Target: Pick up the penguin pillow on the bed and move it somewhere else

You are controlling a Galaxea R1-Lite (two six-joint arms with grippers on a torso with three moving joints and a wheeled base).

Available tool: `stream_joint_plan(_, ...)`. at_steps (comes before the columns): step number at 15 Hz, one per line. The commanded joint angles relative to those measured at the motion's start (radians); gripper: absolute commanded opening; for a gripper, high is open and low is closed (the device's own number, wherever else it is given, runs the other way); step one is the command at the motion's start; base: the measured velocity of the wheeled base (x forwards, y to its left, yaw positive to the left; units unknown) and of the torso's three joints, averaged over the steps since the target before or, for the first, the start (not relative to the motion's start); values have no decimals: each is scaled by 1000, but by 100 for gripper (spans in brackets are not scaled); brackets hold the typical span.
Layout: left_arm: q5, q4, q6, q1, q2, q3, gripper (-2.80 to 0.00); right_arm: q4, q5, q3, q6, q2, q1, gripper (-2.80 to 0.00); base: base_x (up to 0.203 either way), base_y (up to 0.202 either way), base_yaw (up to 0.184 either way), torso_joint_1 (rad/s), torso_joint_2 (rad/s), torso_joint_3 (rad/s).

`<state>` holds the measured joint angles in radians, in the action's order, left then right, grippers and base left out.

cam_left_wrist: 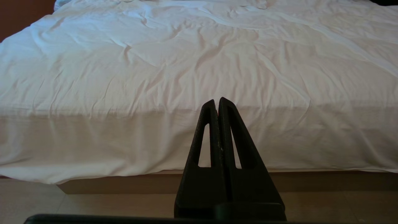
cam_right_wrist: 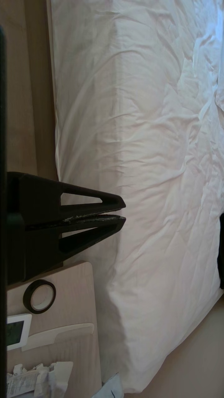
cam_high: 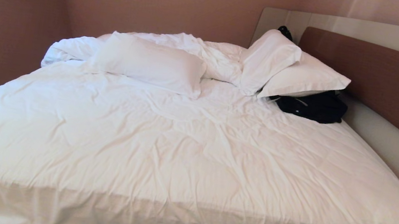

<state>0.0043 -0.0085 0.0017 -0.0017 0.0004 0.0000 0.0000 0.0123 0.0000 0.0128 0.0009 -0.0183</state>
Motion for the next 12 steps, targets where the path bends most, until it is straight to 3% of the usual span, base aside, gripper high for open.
stream_joint_plan(1, 0, -1, 0, 0, 0, 0, -280, 0, 0, 0, 0, -1, 0, -280, 0, 0, 0, 0, 0, 0)
stream_joint_plan(12, 0, 0, 0, 0, 0, 0, -280, 0, 0, 0, 1, 0, 0, -280, 0, 0, 0, 0, 0, 0)
